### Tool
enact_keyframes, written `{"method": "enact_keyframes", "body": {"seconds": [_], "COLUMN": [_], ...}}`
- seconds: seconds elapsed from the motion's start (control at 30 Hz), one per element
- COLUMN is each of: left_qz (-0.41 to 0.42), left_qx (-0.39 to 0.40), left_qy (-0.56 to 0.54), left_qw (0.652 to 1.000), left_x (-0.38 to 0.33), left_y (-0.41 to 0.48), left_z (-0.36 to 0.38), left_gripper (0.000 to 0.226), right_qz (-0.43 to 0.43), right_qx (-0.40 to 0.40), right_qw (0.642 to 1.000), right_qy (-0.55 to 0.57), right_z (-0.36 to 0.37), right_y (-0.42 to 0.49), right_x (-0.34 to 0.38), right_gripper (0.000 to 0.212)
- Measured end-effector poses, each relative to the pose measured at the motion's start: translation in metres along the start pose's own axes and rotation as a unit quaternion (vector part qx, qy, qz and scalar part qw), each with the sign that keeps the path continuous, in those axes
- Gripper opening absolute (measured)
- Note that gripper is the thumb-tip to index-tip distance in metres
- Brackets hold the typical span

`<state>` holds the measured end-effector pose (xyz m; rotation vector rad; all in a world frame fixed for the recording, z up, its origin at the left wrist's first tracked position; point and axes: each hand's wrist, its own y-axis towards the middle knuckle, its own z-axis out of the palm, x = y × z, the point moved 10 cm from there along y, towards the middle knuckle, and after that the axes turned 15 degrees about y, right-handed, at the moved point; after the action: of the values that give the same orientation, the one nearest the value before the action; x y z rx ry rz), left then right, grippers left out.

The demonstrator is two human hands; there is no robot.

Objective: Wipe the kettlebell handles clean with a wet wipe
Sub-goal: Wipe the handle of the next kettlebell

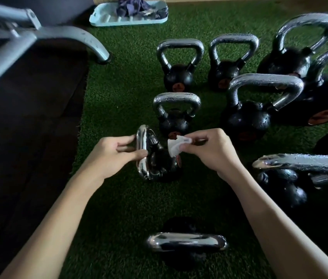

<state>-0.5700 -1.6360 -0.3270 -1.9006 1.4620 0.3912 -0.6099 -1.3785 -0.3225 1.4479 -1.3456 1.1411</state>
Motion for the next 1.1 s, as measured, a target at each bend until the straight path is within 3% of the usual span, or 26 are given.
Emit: {"method": "enact_keyframes", "body": {"seconds": [0.13, 0.3, 0.4, 0.6, 0.7, 0.83, 1.1], "left_qz": [0.016, 0.039, 0.056, 0.071, 0.071, 0.059, 0.07], "left_qx": [0.037, 0.039, 0.039, 0.027, 0.023, 0.017, 0.019], "left_qy": [-0.055, -0.108, -0.122, -0.155, -0.139, -0.124, -0.15], "left_qw": [0.998, 0.993, 0.99, 0.985, 0.987, 0.99, 0.986], "left_x": [0.034, 0.05, 0.05, 0.053, 0.057, 0.066, 0.056], "left_y": [-0.003, -0.005, -0.003, 0.0, 0.002, 0.007, 0.001], "left_z": [-0.006, -0.003, 0.001, 0.005, 0.003, -0.001, 0.004], "left_gripper": [0.065, 0.065, 0.062, 0.061, 0.056, 0.069, 0.058], "right_qz": [-0.038, -0.119, -0.12, -0.087, -0.074, -0.065, 0.004], "right_qx": [0.097, 0.2, 0.244, 0.419, 0.396, 0.376, 0.38], "right_qw": [0.992, 0.951, 0.932, 0.87, 0.885, 0.898, 0.92], "right_qy": [-0.069, -0.201, -0.239, -0.245, -0.233, -0.217, -0.092], "right_z": [0.056, 0.124, 0.141, 0.161, 0.16, 0.162, 0.17], "right_y": [0.003, -0.001, -0.004, -0.011, -0.001, 0.001, -0.008], "right_x": [0.002, 0.007, 0.007, -0.001, -0.003, -0.003, -0.01], "right_gripper": [0.017, 0.018, 0.02, 0.017, 0.017, 0.021, 0.015]}}
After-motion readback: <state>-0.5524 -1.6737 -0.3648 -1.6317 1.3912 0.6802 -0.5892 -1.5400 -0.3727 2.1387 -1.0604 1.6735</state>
